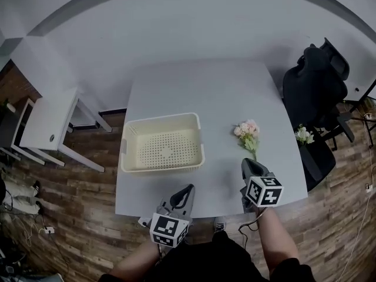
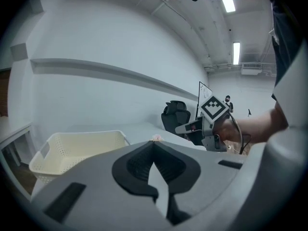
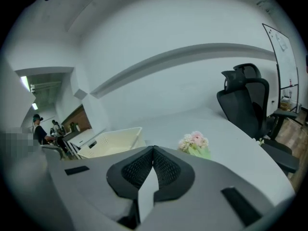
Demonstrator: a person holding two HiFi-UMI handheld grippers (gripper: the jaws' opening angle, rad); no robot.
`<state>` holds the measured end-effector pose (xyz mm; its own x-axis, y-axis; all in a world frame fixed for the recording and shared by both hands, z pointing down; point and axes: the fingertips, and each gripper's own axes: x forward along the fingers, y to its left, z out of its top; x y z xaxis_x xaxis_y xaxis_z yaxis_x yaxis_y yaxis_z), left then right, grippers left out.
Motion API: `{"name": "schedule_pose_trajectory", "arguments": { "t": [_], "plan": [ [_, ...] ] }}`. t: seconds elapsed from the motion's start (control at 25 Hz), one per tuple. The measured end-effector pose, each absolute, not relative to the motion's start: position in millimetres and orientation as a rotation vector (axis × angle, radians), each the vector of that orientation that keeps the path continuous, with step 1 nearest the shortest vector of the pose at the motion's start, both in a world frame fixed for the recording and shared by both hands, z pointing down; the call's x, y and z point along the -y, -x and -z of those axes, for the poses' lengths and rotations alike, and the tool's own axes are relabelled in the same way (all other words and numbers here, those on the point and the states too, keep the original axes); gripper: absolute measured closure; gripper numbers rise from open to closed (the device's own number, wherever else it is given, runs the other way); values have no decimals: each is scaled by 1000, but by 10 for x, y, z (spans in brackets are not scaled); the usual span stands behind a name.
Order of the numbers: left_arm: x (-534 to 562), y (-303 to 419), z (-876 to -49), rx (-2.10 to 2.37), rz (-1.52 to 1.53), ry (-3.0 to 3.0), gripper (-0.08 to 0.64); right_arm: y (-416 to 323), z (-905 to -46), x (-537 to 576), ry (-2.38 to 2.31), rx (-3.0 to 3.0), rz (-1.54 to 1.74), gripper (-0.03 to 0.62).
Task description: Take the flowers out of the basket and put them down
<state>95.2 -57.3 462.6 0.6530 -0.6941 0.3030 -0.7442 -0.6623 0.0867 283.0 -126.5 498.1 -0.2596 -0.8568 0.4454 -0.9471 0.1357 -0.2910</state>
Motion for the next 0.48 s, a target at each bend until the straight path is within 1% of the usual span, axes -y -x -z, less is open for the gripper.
{"name": "schedule_pose_trajectory", "arguments": {
  "t": [0.24,0.48],
  "plan": [
    [462,-531,-4528,1179,-310,-2642,554,-2045,-4530,947,-1701,2383,-669,571],
    [332,-134,-4462,1184,-278,-2639,554,-1366,-4335,625,-1610,2482,-574,571]
  ]
}}
